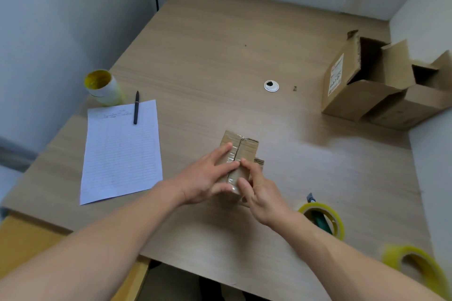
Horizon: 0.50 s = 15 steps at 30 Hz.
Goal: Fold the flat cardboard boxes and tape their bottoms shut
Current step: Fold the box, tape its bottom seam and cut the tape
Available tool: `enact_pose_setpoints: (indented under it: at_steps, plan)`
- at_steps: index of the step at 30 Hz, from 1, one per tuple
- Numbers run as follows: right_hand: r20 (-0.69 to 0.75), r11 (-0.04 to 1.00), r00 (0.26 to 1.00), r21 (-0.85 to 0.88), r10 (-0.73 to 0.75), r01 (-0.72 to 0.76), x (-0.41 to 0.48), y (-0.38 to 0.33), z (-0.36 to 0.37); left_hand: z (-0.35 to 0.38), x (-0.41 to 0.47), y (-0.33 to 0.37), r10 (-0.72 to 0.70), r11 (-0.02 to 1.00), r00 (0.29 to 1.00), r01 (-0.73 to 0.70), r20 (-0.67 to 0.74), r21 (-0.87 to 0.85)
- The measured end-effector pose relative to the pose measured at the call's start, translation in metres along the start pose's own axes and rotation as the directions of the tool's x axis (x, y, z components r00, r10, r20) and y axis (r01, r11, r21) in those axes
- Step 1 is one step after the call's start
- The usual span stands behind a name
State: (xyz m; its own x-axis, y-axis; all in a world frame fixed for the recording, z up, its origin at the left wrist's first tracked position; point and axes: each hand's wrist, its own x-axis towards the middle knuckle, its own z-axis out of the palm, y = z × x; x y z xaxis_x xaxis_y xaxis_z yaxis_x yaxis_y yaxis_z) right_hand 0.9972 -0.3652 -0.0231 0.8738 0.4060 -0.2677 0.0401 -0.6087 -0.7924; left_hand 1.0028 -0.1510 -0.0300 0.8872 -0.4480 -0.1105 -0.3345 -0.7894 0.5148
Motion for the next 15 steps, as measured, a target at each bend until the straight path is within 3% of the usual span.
enact_pose_setpoints:
  at_steps: [2,5,7,11,13,15]
  plan:
    - [-0.026,0.995,0.999,0.102,0.021,-0.019,-0.001,-0.005,-0.006,-0.023,0.005,0.007,-0.058,0.998,0.995,0.057,0.084,0.010]
    - [-0.304,0.994,0.953,-0.101,0.000,-0.033,0.008,-0.012,-0.024,-0.030,0.008,0.035,-0.328,0.944,0.943,0.330,0.048,-0.026]
    - [-0.371,0.980,0.928,-0.194,-0.029,-0.047,0.019,-0.016,-0.038,-0.019,0.012,0.056,-0.457,0.889,0.890,0.457,-0.012,0.024]
    - [-0.082,0.959,0.996,-0.276,0.043,-0.064,0.032,-0.018,-0.049,-0.010,0.022,0.065,-0.376,0.905,0.927,0.366,0.006,0.216]
    - [-0.073,0.952,0.995,-0.293,0.070,-0.089,0.029,-0.013,-0.049,-0.022,0.030,0.056,-0.303,0.909,0.950,0.265,0.075,0.322]
    - [-0.142,0.961,0.982,-0.229,0.124,-0.155,0.025,-0.016,-0.047,-0.039,0.038,0.049,-0.278,0.857,0.959,0.225,0.048,0.464]
